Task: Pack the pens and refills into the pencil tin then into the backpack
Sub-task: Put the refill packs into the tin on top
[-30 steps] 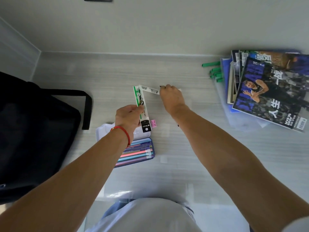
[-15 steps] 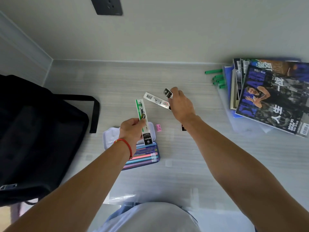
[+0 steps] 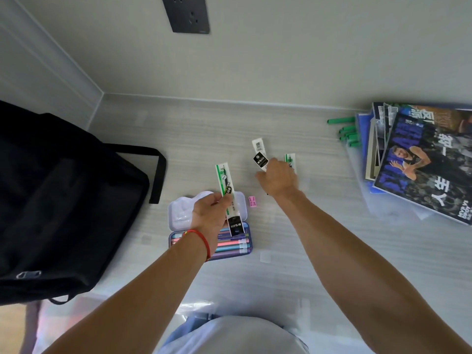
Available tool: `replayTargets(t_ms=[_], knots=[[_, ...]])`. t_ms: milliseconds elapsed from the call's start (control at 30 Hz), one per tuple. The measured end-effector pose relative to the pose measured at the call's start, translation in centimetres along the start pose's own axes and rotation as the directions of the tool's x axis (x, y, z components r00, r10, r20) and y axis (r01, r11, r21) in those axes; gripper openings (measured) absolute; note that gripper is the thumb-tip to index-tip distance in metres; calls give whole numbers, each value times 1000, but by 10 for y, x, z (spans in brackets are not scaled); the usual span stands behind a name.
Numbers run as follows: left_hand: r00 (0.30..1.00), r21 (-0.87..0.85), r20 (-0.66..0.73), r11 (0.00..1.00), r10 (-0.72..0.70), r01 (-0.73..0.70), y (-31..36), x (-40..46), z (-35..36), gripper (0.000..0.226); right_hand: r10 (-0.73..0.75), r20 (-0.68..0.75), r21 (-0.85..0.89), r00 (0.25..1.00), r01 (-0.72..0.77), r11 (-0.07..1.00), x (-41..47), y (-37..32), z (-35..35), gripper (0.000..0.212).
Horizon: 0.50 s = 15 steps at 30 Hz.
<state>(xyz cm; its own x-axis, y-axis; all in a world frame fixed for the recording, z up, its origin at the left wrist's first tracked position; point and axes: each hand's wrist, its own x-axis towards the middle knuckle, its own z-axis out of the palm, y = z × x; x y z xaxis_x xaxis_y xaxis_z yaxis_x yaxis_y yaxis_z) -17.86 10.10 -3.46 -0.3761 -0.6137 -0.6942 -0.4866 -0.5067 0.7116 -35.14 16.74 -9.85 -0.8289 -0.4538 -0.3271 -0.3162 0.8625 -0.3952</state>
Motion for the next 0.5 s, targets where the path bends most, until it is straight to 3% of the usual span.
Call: replayTargets(t_ms=[100,200,367,500], knots=[[1000,-8,12,1000,5,-5,-2,-2,-4,11,66,-170,-19,983,-70,997,-12,21,-4,29],[1000,-38,20,999,3,-2,-1,-1,-7,14,141,-249,-45,958,-157,987,-18,42,-1,24],[1000,-55,-4,998,29,-29,-4,-6,-21,15,268,-161,-101,950,-286,953,-25,53,4,52],[999,-35,1,999,37,-37,-12,-7,-39,14,363,-16,12,932,-363,932,-22,52,-2,48]])
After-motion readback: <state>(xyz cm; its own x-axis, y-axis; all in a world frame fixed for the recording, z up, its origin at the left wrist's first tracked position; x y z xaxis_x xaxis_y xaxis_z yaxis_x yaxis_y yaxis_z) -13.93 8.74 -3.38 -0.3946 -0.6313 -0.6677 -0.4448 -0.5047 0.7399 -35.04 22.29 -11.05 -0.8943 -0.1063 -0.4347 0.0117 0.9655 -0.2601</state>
